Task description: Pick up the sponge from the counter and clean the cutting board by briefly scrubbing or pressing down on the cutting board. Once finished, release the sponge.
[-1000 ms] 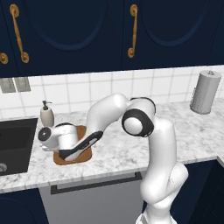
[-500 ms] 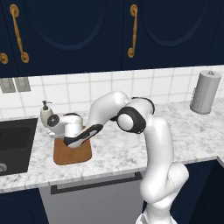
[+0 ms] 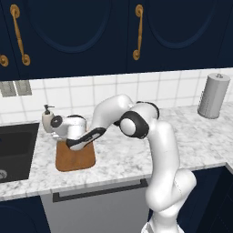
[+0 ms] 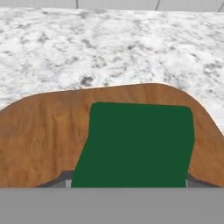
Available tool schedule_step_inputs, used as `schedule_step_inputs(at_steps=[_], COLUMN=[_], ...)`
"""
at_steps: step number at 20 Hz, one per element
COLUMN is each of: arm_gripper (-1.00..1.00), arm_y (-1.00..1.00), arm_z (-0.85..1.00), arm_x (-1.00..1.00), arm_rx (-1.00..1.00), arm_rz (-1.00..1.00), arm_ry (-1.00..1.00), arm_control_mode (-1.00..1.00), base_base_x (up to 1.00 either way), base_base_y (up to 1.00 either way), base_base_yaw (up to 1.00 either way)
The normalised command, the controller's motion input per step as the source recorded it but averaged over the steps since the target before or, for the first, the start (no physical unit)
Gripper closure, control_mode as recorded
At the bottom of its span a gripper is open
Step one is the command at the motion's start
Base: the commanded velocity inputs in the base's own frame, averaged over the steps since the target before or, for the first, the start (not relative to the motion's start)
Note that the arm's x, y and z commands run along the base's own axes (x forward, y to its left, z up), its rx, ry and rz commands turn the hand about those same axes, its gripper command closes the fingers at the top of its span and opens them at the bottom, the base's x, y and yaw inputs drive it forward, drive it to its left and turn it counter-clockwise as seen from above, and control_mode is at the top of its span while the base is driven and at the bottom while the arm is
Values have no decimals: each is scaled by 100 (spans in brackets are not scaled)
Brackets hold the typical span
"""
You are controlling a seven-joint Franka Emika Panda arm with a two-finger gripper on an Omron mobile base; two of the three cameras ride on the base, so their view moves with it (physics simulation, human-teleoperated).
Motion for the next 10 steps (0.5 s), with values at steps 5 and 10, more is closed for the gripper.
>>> schedule_step_inputs(at_steps=[5, 10], arm_gripper=[100, 100], arm_y=[-20, -18], arm_z=[-31, -29], arm_x=[-100, -97], arm_rx=[0, 0], arm_rz=[0, 0], arm_ry=[-8, -3], arm_control_mode=[-100, -100], base_base_x=[0, 0], base_base_y=[0, 0], base_base_yaw=[0, 0])
